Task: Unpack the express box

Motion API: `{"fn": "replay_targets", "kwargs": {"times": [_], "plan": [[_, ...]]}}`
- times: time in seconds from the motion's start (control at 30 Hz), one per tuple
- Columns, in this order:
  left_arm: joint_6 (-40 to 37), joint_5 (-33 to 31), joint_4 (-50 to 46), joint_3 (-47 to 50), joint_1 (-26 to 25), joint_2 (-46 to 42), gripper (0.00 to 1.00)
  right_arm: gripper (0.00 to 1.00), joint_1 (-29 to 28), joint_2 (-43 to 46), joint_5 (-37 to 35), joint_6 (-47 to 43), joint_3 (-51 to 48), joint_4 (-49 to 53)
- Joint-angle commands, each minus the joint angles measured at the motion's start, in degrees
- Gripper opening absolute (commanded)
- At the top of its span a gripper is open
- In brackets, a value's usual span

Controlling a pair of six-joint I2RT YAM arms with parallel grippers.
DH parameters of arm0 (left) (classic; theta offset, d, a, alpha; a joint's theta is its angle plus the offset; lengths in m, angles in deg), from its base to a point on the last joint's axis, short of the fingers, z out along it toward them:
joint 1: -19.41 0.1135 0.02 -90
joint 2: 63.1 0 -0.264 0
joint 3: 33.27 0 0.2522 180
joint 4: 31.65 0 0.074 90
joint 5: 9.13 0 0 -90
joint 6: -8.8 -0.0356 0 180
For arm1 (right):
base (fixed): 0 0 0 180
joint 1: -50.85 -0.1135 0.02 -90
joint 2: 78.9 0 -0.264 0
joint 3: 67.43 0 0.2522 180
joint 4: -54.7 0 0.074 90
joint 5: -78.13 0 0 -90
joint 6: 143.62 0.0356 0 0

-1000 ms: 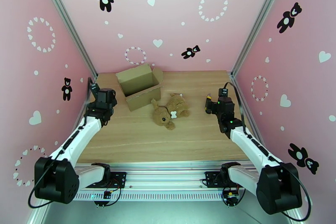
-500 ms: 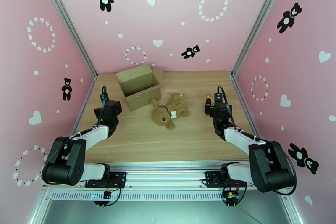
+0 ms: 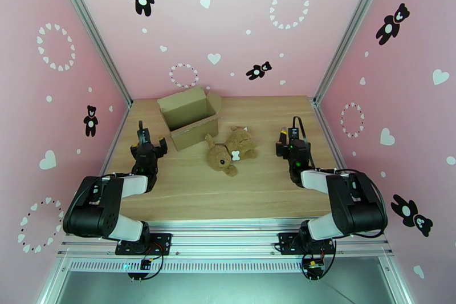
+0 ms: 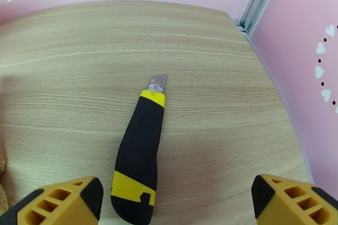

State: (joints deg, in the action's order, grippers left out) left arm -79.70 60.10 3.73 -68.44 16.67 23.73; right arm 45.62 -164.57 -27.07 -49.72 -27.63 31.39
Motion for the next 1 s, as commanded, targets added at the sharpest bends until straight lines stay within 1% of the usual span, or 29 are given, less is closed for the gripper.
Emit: {"fn": "replay_targets", "kwargs": {"times": [0.0, 0.03, 0.07, 0.1, 0.13, 0.17, 0.2, 0.23, 0.27, 0.33, 0.37, 0.4, 0.97], "plan": [[-0.3, 4.9, 2.5, 0.7, 0.4, 0.7, 0.98, 0.99, 0.3, -0.5, 3.2, 0.4, -0.7, -3.9], [-0.4, 5.3, 5.0, 1.2, 0.6, 1.4, 0.98, 0.99, 0.4, -1.1, 3.0, 0.6, -2.3, -6.8], [-0.2, 5.4, 3.8, 1.0, 0.7, 1.0, 0.98, 0.99, 0.6, -3.5, 2.1, 0.4, -4.5, -14.5], [-0.2, 5.4, 3.3, 0.8, 0.7, 0.8, 0.98, 0.99, 0.6, -2.9, 1.9, 0.7, -3.8, -12.6], [-0.3, 5.3, 4.0, 1.0, 0.7, 1.0, 0.98, 0.99, 0.6, -1.5, 2.4, 1.2, -2.6, -7.1], [-0.2, 5.4, 3.2, 0.9, 0.7, 0.8, 0.98, 0.99, 0.7, -3.0, 2.6, 0.8, -3.6, -11.5], [-0.3, 5.4, 3.6, 0.9, 0.7, 1.0, 0.98, 0.99, 0.7, -2.5, 2.6, 0.8, -3.3, -11.1], [-0.2, 5.4, 3.5, 0.9, 0.7, 0.9, 0.98, 0.99, 0.7, -1.7, 2.6, 1.1, -2.8, -8.0], [-0.2, 5.4, 3.4, 0.9, 0.7, 0.9, 0.98, 0.99, 0.7, -2.7, 2.6, 0.7, -3.5, -11.2], [-0.2, 5.4, 3.4, 0.9, 0.7, 0.9, 0.98, 0.99, 0.7, -1.9, 2.6, 1.0, -3.2, -9.2], [-0.3, 5.3, 3.7, 1.0, 0.7, 1.0, 0.98, 0.99, 0.7, -2.3, 2.6, 0.8, -3.5, -10.9], [-0.2, 5.3, 3.5, 0.9, 0.7, 0.9, 0.98, 0.99, 0.7, -1.7, 2.7, 0.9, -3.3, -9.4], [-0.3, 5.4, 3.5, 0.9, 0.7, 1.0, 0.98, 0.99, 0.7, -2.0, 2.9, 0.8, -3.3, -9.9]]}}
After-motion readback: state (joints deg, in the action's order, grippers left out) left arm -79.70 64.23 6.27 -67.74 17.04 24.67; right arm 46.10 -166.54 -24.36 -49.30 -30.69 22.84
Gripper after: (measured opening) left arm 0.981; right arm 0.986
